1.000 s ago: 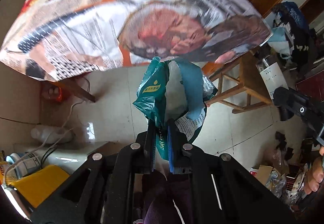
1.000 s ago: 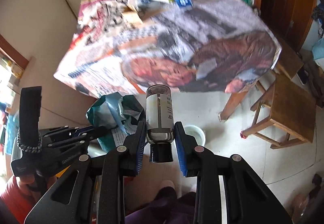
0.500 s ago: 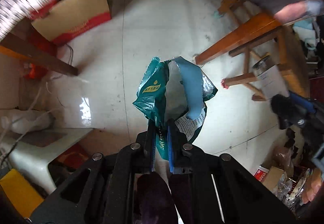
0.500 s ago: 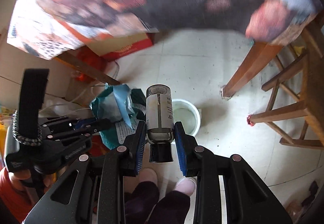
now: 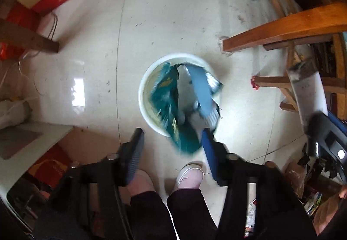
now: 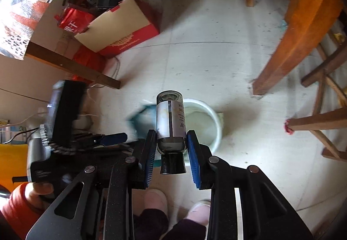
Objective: Collect trash
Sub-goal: 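Open the right tool over the white bucket to drop the glass bottle, then bring both open tools back to the table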
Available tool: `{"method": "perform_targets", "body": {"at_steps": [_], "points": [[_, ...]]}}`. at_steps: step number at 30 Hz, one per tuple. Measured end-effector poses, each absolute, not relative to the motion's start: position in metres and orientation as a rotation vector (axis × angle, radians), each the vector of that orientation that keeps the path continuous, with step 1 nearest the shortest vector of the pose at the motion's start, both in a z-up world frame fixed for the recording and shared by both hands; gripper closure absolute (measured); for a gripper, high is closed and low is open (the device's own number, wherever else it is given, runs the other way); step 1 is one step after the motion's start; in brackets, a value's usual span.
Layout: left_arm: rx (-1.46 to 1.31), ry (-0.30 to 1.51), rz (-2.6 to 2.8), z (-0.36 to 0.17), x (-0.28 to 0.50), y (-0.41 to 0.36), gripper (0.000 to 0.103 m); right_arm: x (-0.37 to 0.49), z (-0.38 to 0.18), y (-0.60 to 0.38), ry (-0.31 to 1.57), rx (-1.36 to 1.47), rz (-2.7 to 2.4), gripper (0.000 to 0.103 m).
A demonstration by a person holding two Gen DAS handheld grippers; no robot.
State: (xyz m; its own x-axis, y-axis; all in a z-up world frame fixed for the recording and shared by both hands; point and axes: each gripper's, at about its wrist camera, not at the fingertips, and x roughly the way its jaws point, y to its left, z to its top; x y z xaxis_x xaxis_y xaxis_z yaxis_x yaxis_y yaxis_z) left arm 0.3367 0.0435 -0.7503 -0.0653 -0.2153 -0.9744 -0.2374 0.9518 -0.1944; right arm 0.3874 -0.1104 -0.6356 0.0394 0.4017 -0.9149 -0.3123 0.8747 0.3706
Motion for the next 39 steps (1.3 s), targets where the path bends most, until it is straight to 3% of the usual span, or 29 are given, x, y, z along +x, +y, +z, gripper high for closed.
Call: {"method": "perform_targets", "body": {"at_steps": [3, 14, 23, 39], "points": [[-0.369, 1.649, 0.053, -0.746, 0.334, 0.051, 0.049, 0.389, -0.639, -0.110, 1.439, 0.075, 0.519, 0.061], [-0.295, 1.612, 0.027, -0.660, 0.319, 0.039, 0.049, 0.384, -0.582, -0.116, 1.423, 0.030, 0.503, 0.060], [-0.293, 1.505, 0.048, -0.526, 0.309, 0.050, 0.049, 0.374, -0.467, -0.123, 1.343, 0.024, 0.485, 0.060], [-0.264, 1.173, 0.024, -0.272, 0.257, 0.088, 0.049, 0.317, -0.234, -0.113, 1.019, 0.042, 0.429, 0.060]]}}
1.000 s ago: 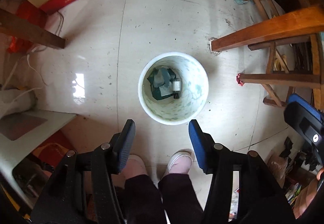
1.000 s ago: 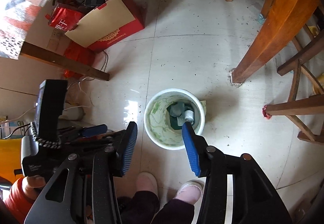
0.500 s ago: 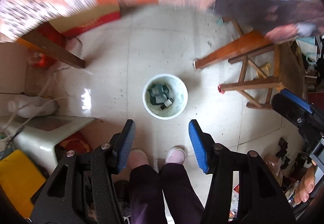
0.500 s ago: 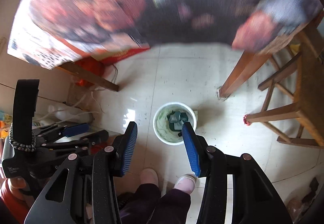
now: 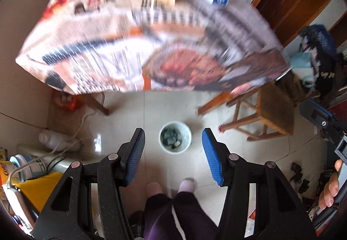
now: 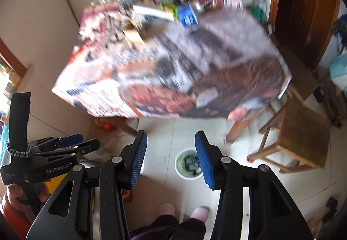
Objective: Collect trash
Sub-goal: 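Bring both open tools back to the table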
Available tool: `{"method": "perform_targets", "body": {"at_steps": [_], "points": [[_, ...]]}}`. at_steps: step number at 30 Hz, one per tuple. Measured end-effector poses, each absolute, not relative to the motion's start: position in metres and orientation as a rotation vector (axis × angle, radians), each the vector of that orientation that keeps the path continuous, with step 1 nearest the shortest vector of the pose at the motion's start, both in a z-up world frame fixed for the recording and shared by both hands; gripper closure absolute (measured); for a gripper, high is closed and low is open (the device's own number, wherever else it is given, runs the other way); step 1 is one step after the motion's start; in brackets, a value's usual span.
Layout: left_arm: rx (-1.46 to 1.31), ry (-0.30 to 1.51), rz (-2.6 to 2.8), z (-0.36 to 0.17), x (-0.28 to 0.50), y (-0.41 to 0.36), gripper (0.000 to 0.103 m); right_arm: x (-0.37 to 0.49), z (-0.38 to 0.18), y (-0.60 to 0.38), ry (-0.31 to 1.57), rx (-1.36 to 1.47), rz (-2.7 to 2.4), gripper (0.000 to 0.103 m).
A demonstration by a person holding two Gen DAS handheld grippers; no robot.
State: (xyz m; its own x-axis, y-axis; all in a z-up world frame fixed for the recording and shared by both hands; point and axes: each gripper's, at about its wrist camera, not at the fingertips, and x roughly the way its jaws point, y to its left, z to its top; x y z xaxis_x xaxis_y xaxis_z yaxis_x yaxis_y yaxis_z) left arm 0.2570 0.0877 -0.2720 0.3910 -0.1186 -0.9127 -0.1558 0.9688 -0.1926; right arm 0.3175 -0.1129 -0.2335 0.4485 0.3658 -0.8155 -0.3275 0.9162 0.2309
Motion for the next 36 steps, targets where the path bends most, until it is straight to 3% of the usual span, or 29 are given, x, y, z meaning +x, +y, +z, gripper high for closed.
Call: {"method": "perform_targets", "body": {"at_steps": [10, 21, 28, 32, 36], "points": [[-0.257, 0.939, -0.081, -0.141, 0.214, 0.093, 0.049, 0.266, -0.112, -0.105, 0.773, 0.071, 0.422, 0.060], [-0.166, 0.676, -0.109, -0.044, 0.186, 0.104, 0.045, 0.236, -0.038, -0.094, 0.543, 0.035, 0.361, 0.060], [-0.150, 0.613, -0.089, -0.025, 0.193, 0.106, 0.033, 0.239, -0.028, -0.102, 0.453, 0.036, 0.303, 0.027], [-0.152, 0.594, -0.044, -0.024, 0.208, 0.106, 0.015, 0.254, -0.028, -0.107, 0.429, 0.022, 0.288, 0.024], [-0.163, 0.588, -0.001, -0.025, 0.234, 0.100, 0.014, 0.280, -0.031, -0.113, 0.430, 0.008, 0.311, 0.023]]}}
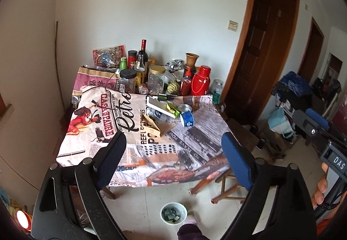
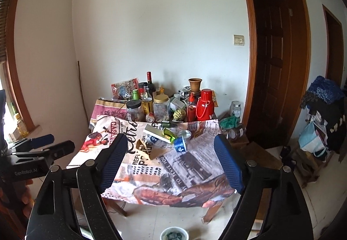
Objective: Collect trash
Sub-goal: 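Bring both open tools back to the table, then grasp the tan cardboard piece with the left tool while the right tool grasps the blue cup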
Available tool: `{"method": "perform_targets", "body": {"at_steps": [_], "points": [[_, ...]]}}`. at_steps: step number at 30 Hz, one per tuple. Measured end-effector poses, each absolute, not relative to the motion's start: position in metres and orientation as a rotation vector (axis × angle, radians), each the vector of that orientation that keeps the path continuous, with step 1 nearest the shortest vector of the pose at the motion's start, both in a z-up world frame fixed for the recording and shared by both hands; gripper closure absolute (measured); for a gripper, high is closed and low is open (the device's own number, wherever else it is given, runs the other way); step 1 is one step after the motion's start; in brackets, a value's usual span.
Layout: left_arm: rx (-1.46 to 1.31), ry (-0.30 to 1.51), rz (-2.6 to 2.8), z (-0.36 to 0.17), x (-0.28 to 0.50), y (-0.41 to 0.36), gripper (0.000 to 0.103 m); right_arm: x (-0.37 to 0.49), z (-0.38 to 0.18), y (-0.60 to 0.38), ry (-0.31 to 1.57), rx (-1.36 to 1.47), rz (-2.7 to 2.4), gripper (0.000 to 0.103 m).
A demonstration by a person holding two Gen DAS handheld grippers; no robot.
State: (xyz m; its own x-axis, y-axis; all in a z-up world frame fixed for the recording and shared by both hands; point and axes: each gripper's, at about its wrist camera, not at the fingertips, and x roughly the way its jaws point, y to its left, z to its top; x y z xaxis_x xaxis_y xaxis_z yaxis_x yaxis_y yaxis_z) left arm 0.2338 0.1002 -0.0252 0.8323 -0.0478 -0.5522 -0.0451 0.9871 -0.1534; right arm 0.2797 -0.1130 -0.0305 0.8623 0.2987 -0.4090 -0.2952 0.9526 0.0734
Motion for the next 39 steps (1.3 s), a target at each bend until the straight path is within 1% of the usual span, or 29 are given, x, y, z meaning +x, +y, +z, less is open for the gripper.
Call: {"method": "perform_targets", "body": {"at_steps": [11, 21, 26, 33, 39], "points": [[-0.210, 0.627, 0.105, -0.026, 0.330, 0.062, 0.014, 0.377, -0.036, -0.148, 0.498, -0.032, 0.419, 0.023], [-0.264, 0.708, 0.207, -0.048, 0.398, 0.044, 0.014, 0.452, -0.064, -0.156, 0.606, -0.089, 0.524, 0.023], [-0.269, 0.772, 0.254, -0.069, 0.423, 0.055, 0.014, 0.481, -0.083, -0.146, 0.670, -0.092, 0.556, 0.023], [-0.311, 0.875, 0.264, -0.111, 0.461, 0.092, 0.014, 0.516, -0.120, -0.122, 0.795, -0.091, 0.537, 0.023], [-0.373, 1.008, 0.219, -0.165, 0.509, 0.135, 0.014, 0.551, -0.166, -0.094, 0.962, -0.076, 0.461, 0.023]]}}
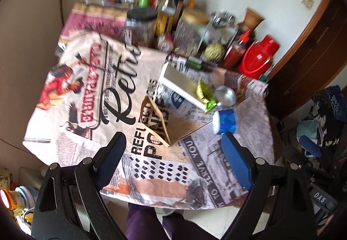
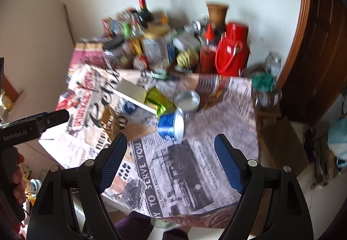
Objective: Collect trash
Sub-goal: 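Grasp the tan cardboard piece with the left tool while the right tool grasps the blue cup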
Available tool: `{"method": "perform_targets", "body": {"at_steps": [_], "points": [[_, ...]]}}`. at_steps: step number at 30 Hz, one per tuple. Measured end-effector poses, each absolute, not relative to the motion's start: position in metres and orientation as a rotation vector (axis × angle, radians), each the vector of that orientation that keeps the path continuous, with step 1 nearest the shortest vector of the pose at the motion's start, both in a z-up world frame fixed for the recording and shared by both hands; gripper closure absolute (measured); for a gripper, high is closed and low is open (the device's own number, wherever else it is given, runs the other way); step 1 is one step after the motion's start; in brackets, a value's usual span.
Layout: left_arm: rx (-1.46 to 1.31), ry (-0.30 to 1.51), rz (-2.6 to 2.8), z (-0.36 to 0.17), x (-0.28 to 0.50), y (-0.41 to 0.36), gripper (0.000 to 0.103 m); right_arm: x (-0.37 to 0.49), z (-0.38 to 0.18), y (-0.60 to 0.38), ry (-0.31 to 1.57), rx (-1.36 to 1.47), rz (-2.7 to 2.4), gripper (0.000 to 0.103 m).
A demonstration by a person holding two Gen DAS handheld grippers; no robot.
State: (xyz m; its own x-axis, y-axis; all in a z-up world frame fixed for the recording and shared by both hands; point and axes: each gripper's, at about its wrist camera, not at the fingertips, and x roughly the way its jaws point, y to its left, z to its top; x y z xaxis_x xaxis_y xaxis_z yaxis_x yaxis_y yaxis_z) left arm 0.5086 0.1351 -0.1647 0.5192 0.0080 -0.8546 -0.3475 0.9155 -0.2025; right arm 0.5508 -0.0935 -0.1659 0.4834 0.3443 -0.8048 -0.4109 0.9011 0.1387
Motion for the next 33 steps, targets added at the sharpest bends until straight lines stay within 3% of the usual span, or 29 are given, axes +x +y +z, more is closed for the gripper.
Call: {"method": "perform_targets", "body": {"at_steps": [7, 13, 20, 22, 25, 30, 32, 33], "points": [[-0.373, 1.159, 0.227, -0.236, 0.550, 0.167, 0.014, 0.589, -0.224, -0.066, 1.127, -0.054, 0.406, 0.023], [-0.380, 1.273, 0.214, -0.286, 0.565, 0.175, 0.014, 0.607, -0.256, -0.049, 1.141, -0.104, 0.358, 0.023], [-0.445, 1.278, 0.197, -0.303, 0.586, 0.173, 0.014, 0.624, -0.287, -0.040, 1.213, -0.069, 0.355, 0.026], [-0.442, 1.280, 0.197, -0.307, 0.592, 0.172, 0.015, 0.628, -0.291, -0.041, 1.220, -0.047, 0.337, 0.032], [-0.443, 1.288, 0.200, -0.313, 0.599, 0.173, 0.027, 0.633, -0.293, -0.044, 1.226, 0.002, 0.329, 0.045], [-0.473, 1.288, 0.199, -0.318, 0.604, 0.180, 0.059, 0.630, -0.285, -0.045, 1.180, -0.003, 0.335, 0.067], [-0.482, 1.279, 0.196, -0.315, 0.601, 0.184, 0.069, 0.626, -0.279, -0.046, 1.154, -0.021, 0.340, 0.069], [-0.484, 1.276, 0.194, -0.314, 0.600, 0.184, 0.074, 0.625, -0.276, -0.047, 1.145, -0.027, 0.348, 0.074]]}}
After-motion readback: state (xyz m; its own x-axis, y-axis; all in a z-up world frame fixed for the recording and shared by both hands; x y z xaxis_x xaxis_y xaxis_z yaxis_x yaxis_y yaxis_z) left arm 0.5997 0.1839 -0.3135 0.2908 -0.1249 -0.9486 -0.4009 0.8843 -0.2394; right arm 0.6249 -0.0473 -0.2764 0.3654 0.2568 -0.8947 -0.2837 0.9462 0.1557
